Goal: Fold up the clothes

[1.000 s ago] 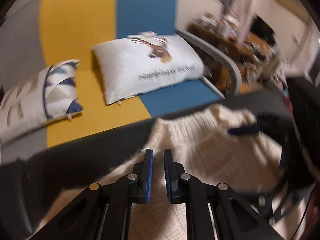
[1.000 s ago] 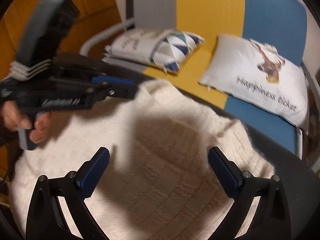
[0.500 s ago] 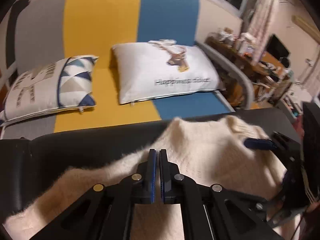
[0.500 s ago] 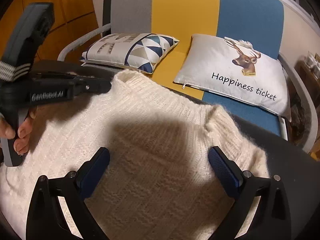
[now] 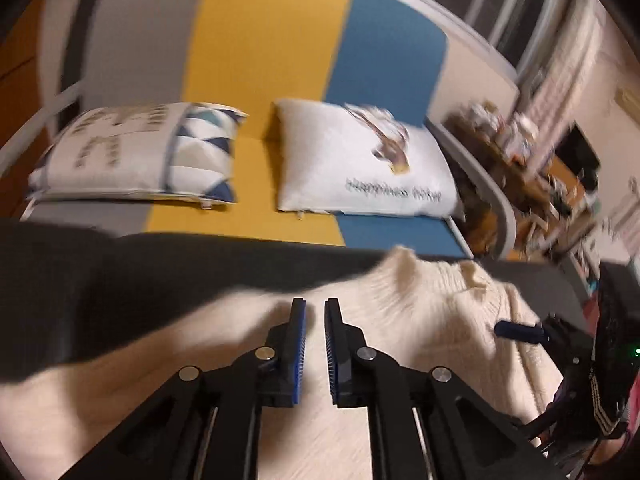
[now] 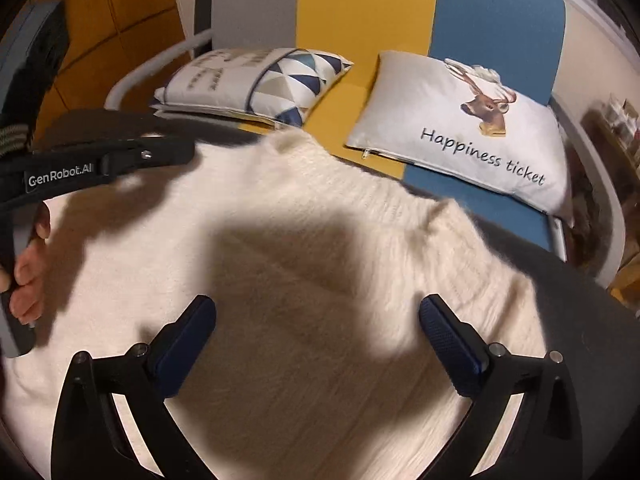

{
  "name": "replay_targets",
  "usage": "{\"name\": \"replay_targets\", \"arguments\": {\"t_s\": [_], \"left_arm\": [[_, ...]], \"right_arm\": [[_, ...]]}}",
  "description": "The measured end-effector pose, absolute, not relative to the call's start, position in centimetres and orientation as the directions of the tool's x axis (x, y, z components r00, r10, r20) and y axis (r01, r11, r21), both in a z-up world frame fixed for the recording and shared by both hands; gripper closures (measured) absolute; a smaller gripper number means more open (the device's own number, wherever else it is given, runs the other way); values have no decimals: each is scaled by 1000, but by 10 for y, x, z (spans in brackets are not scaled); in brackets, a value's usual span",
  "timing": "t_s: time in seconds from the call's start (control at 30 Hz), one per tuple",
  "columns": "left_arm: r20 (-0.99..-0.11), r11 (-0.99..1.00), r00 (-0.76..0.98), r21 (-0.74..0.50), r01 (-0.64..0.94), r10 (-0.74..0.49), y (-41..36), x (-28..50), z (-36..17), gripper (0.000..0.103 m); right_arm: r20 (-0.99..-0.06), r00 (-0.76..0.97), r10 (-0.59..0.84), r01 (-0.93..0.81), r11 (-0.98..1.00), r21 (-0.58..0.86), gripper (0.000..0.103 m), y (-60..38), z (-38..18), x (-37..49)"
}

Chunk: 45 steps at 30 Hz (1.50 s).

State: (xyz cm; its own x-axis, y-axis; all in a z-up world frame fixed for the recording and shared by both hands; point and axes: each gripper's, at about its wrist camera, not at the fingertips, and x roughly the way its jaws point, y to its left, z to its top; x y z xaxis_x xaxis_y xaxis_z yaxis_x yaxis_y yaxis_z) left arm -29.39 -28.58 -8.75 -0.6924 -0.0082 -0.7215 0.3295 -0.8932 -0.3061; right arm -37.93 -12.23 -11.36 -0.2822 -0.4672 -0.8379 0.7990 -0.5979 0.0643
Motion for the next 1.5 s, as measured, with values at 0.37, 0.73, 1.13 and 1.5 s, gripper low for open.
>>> {"name": "replay_targets", "arguments": {"t_s": [0.37, 0.73, 1.13, 1.5], "left_arm": [[-789, -845, -568, -123, 520, -234, -368, -200, -119, 96], [-736, -832, -592, -71, 551, -329, -355, -161, -83, 96], [-818, -656, -336, 64, 752, -466, -454, -88, -111, 89], [-829, -607, -289, 75, 791, -479, -503, -49, -118, 88]], "right_arm": [[-855, -332, -399, 760, -649, 7, 0, -146, -135, -334], [-830, -377, -410, 707, -707, 28, 0, -144, -111, -313], [-858, -357, -369, 698, -716, 18, 0, -199, -136, -263], [-844, -398, -361, 671, -742, 1, 0, -241, -127, -251]]}}
